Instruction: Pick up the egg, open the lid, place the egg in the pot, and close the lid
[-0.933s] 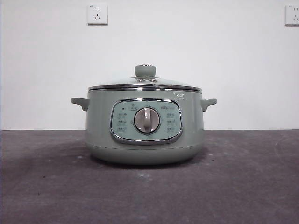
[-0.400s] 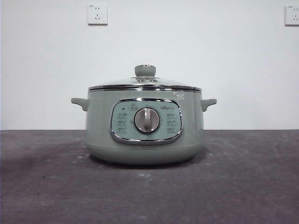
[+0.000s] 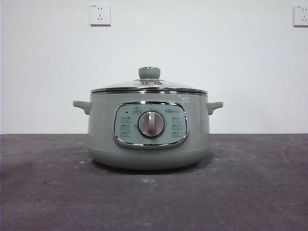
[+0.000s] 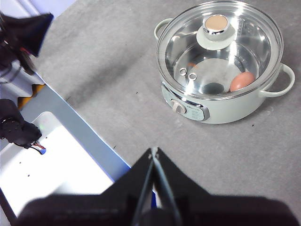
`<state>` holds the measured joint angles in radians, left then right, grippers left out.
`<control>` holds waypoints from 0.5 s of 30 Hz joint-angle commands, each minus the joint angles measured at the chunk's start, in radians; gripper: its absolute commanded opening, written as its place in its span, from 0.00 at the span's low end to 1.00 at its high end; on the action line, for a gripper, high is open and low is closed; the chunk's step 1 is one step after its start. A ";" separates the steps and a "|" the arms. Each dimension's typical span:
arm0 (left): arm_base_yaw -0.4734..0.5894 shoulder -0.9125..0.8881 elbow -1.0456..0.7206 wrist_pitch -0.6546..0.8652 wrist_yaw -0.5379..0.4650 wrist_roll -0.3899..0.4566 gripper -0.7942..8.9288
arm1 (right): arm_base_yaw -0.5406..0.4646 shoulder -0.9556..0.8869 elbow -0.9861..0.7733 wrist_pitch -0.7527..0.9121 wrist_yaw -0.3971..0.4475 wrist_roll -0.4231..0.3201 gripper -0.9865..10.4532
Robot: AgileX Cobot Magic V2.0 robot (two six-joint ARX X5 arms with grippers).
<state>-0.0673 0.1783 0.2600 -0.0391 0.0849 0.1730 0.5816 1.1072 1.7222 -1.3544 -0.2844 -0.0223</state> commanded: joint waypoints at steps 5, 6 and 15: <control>0.005 -0.117 -0.141 0.009 -0.034 0.004 0.08 | 0.001 -0.002 0.000 -0.015 0.002 0.006 0.09; 0.005 -0.131 -0.160 0.009 -0.035 0.004 0.08 | 0.001 -0.002 0.000 -0.015 0.002 0.006 0.09; 0.004 -0.176 -0.256 -0.031 -0.032 -0.035 0.08 | 0.001 -0.002 0.000 -0.015 0.002 0.006 0.09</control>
<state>-0.0662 0.0055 0.0181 -0.0685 0.0547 0.1555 0.5816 1.1072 1.7222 -1.3544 -0.2848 -0.0223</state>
